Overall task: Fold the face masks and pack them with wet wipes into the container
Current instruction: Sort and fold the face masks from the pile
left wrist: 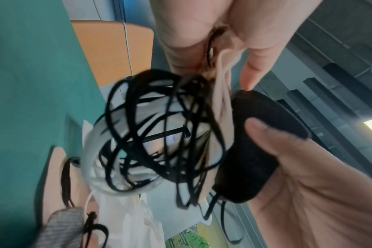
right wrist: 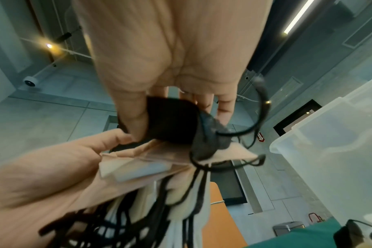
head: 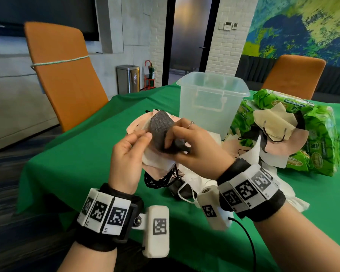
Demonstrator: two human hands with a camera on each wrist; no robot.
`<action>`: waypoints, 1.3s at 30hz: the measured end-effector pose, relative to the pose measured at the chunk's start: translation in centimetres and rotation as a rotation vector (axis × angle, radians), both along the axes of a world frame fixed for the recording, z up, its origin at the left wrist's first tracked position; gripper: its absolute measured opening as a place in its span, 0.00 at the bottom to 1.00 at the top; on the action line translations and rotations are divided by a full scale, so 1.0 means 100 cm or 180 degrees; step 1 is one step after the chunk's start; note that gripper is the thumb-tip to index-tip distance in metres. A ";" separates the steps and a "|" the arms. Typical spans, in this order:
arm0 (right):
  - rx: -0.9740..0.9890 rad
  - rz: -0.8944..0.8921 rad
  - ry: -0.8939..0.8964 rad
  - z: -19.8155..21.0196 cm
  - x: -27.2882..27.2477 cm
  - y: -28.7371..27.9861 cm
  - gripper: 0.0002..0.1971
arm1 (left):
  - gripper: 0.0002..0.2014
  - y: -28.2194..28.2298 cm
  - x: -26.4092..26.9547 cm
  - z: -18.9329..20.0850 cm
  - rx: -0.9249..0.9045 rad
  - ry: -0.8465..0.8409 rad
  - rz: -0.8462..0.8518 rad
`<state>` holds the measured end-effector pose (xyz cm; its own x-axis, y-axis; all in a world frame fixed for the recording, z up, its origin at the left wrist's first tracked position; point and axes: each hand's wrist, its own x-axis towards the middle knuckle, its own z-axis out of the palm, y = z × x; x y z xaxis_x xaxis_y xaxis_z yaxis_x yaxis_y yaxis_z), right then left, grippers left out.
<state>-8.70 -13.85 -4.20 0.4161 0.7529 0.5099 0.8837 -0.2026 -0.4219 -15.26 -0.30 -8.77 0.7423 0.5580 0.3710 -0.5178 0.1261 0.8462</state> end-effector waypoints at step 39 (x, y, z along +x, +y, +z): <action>0.0984 -0.0539 0.0816 0.022 0.017 -0.009 0.20 | 0.22 0.006 -0.009 0.002 0.0735 0.0188 0.0201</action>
<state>-7.05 -14.80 -1.96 0.6631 0.4913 0.5648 0.7077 -0.1655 -0.6868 -16.13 0.25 -8.56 0.7329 0.5094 0.4510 -0.4672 -0.1050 0.8779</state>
